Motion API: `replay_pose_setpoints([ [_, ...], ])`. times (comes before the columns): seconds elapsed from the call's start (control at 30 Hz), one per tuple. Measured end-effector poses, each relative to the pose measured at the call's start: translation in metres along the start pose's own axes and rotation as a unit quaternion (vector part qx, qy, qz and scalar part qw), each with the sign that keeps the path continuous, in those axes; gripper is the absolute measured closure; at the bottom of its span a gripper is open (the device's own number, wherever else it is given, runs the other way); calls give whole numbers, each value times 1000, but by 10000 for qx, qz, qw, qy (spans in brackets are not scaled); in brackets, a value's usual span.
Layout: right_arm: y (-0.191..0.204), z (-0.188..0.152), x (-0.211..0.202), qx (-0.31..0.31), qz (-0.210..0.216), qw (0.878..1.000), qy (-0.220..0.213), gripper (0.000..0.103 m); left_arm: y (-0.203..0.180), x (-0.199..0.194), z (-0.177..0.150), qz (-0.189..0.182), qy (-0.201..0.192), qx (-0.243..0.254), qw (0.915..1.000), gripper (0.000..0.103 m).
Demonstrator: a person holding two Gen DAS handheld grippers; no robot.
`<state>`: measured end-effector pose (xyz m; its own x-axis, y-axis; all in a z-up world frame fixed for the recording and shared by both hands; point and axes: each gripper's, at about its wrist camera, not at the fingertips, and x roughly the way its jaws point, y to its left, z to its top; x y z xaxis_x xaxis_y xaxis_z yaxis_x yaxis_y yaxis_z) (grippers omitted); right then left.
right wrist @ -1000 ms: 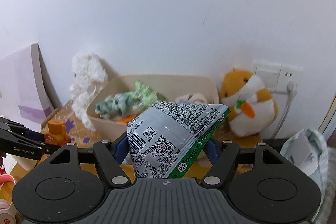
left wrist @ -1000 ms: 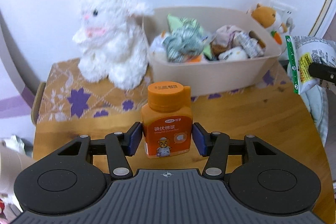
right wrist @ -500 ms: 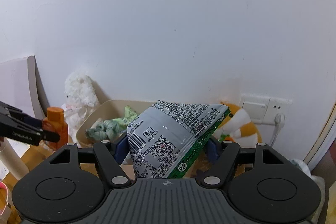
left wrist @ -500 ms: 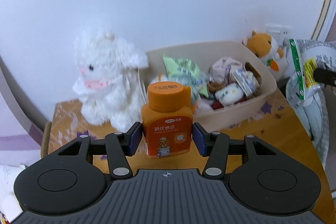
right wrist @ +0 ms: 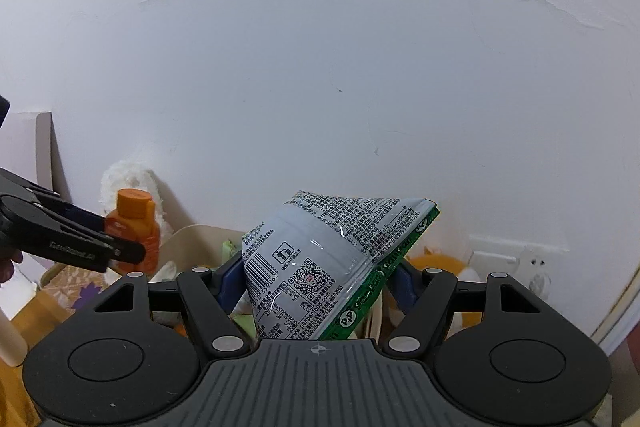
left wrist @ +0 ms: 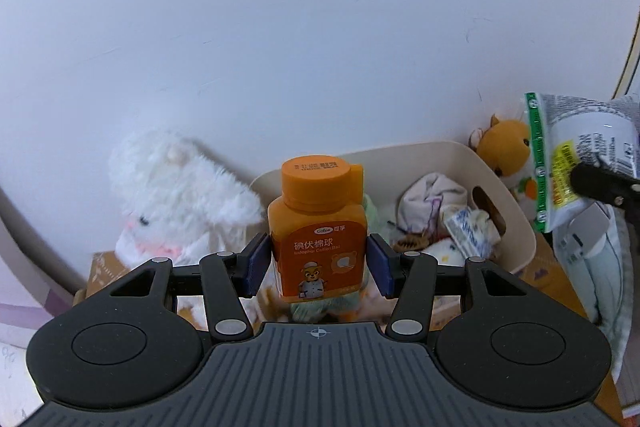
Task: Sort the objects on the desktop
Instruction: 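Carry the orange bottle with the left tool while the right tool carries the snack bag to the basket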
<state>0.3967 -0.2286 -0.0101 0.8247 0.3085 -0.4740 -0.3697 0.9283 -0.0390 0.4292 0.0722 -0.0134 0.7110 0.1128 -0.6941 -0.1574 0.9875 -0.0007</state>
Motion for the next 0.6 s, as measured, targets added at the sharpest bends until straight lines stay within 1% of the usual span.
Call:
replay_pose_setpoints([
  [0.27,12,2,41,-167,71,9998,107,33,-11,35,8,99,103,-76,9999,50],
  [0.5,22,-7,84,-216,96,9989,393,33,-13,68,5,331,345,-54,9988,50],
  [0.6,27,-13,98,-213,83,9983,531,33,-12,79,3,362,455,-92,9983,49],
])
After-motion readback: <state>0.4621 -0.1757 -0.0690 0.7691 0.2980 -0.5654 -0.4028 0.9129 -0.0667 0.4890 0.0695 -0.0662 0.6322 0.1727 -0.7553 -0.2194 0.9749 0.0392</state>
